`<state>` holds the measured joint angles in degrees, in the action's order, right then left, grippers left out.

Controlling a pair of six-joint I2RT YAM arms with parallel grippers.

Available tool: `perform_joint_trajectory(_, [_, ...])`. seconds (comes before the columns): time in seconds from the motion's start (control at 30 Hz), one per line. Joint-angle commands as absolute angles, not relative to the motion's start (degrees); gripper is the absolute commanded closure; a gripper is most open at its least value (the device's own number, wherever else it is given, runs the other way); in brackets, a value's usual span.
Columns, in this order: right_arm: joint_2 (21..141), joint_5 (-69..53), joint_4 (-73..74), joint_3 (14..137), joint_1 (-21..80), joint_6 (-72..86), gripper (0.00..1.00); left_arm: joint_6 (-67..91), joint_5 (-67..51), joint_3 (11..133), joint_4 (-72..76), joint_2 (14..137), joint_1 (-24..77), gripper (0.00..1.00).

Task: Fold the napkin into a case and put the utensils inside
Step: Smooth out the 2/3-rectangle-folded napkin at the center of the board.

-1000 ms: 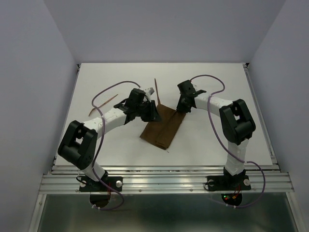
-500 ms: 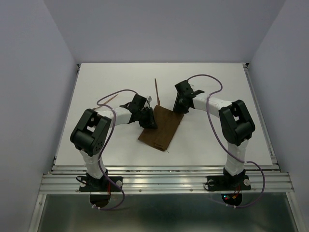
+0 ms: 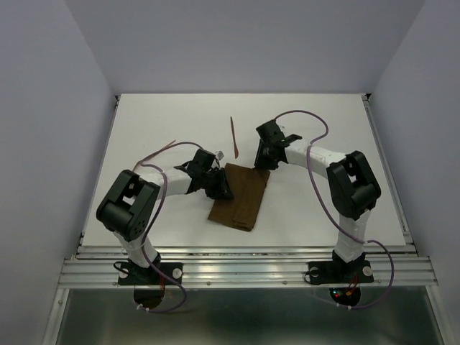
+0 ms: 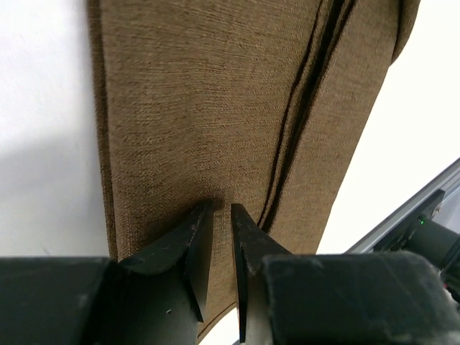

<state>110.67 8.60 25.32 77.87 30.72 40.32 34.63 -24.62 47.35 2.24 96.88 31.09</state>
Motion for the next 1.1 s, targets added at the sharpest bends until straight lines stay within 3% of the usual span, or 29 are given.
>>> perform_joint_trajectory(0.0, [107.7, 11.2, 27.6, 81.2, 32.4, 38.9, 0.62, 34.5, -25.1, 46.4, -1.4, 92.8, 31.8, 0.72])
perform_joint_trajectory(0.23, [105.7, 14.2, 29.1, 80.9, 34.6, 38.7, 0.61, 32.6, -23.5, 51.8, -6.3, 90.4, 31.7, 0.71])
perform_joint_trajectory(0.4, [105.1, 14.6, 29.2, 80.1, 35.2, 39.8, 0.51, 32.9, -23.6, 53.3, -5.0, 93.9, 31.0, 0.72])
perform_joint_trajectory(0.53, [105.2, 14.0, 29.4, 79.8, 36.4, 40.9, 0.5, 33.7, -24.6, 52.6, -2.4, 97.3, 30.1, 0.72])
perform_joint_trajectory(1.07, [111.4, 18.0, 33.0, 82.9, 38.8, 43.8, 0.55, 33.7, -26.6, 50.4, 1.9, 101.8, 30.1, 0.73])
